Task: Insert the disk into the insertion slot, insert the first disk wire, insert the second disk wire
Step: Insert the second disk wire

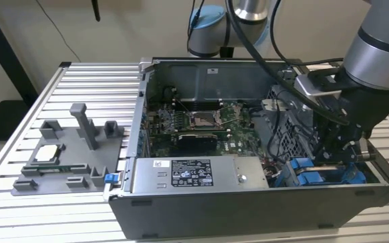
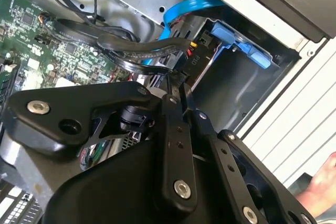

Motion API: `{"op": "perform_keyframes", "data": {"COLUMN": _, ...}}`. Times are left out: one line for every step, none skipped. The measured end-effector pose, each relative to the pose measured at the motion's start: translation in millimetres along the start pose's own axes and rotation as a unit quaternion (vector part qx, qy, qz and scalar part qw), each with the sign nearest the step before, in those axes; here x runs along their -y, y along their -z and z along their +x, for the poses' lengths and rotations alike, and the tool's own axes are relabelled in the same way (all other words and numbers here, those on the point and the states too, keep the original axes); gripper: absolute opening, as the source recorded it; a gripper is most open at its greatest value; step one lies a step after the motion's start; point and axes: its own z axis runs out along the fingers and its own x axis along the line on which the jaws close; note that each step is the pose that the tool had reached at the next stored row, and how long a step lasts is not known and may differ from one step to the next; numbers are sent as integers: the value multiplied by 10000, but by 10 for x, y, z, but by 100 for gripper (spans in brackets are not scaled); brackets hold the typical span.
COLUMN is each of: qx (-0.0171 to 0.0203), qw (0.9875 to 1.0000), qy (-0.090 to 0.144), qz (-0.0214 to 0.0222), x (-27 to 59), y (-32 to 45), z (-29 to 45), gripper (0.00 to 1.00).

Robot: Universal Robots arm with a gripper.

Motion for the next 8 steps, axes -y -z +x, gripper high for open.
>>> {"op": "perform_keyframes", "data": {"qx": 8, "qw": 10000, "qy": -1, "qz": 0, "x": 1, "y": 10, "z": 0, "gripper": 100}}
{"op": "perform_keyframes", "data": {"qx": 11, "qw": 10000, "qy": -1, "qz": 0, "x": 3, "y": 34, "z": -1, "gripper": 100}}
{"op": "perform_keyframes", "data": {"qx": 9, "qw": 10000, "qy": -1, "qz": 0, "x": 7, "y": 75, "z": -3, "gripper": 100}}
{"op": "perform_keyframes", "data": {"qx": 14, "qw": 10000, "qy": -2, "qz": 0, "x": 10, "y": 107, "z": -5, "gripper": 100}}
{"op": "perform_keyframes", "data": {"qx": 17, "qw": 10000, "qy": -2, "qz": 0, "x": 13, "y": 138, "z": -6, "gripper": 100}}
{"op": "perform_keyframes", "data": {"qx": 17, "qw": 10000, "qy": -2, "qz": -1, "x": 15, "y": 164, "z": -8, "gripper": 100}}
{"op": "perform_keyframes", "data": {"qx": 18, "qw": 10000, "qy": -2, "qz": -1, "x": 18, "y": 188, "z": -9, "gripper": 100}}
{"op": "perform_keyframes", "data": {"qx": 19, "qw": 10000, "qy": -2, "qz": -1, "x": 20, "y": 210, "z": -10, "gripper": 100}}
